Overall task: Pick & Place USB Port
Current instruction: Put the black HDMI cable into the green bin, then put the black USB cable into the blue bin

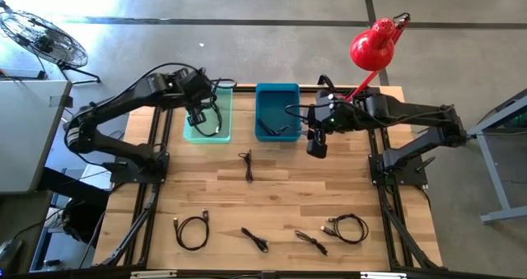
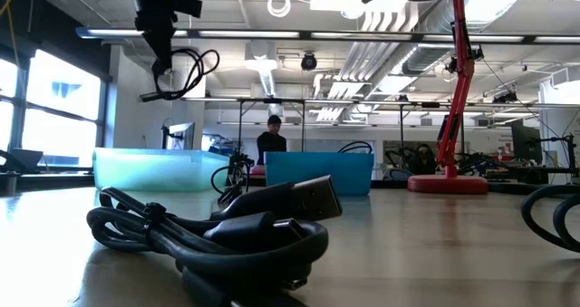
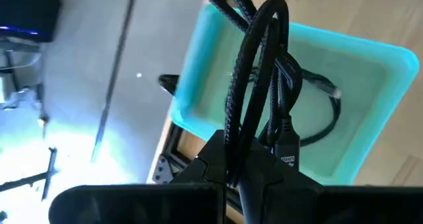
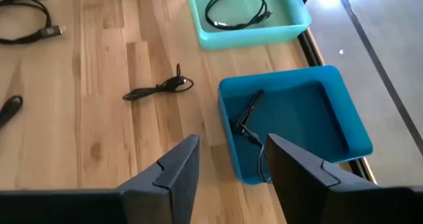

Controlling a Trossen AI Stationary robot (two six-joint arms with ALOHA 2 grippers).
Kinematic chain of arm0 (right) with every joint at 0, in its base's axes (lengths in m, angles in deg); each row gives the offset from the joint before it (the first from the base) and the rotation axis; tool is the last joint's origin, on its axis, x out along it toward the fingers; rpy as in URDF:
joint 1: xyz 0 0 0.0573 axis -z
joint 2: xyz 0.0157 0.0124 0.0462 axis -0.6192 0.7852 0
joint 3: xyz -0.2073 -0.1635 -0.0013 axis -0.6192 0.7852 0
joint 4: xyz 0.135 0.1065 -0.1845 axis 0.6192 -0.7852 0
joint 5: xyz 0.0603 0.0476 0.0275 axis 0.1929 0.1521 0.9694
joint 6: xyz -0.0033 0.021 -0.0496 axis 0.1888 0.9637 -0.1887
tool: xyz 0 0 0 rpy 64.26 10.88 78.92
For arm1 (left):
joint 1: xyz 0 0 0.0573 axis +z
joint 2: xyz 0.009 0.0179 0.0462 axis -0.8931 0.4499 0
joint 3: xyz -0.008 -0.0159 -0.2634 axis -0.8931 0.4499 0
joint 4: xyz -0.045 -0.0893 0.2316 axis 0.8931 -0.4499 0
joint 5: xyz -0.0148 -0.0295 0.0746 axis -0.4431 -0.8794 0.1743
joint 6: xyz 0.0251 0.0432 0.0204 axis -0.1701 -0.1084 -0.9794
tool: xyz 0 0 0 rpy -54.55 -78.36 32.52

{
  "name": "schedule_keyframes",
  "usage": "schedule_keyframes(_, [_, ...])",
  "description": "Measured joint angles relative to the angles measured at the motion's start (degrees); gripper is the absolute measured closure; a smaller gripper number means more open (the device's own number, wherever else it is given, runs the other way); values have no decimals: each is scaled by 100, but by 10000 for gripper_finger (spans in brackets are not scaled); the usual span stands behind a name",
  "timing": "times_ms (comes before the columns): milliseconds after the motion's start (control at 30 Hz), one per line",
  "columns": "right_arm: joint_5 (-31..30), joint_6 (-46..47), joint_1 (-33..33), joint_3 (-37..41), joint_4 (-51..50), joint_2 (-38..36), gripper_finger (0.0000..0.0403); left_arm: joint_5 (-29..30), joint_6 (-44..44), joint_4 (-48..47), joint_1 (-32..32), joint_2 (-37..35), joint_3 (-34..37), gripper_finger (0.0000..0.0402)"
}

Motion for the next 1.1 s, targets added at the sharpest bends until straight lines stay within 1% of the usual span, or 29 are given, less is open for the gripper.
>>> schedule_keyframes(300, [-7,-39,0,0,-200,0,249,-755,-871,168,672,870,0,394])
schedule_keyframes(400, [-7,-20,0,2,-361,0,248,-1089,-1031,159,861,1124,0,394])
schedule_keyframes(467, [-6,-2,0,0,-529,0,248,-1300,-1063,159,1005,1249,2,387])
schedule_keyframes(633, [-43,50,0,1,-759,0,251,-1146,-1064,118,1141,1459,4,327])
schedule_keyframes(900, [-51,-154,26,1,-661,0,252,-987,-1016,144,1032,1452,4,238])
schedule_keyframes(1000, [-52,-187,26,1,-649,0,252,-991,-1020,89,945,1448,4,212])
schedule_keyframes(1100, [-78,-194,26,0,-649,0,253,-1137,-1095,-91,745,1344,4,197])
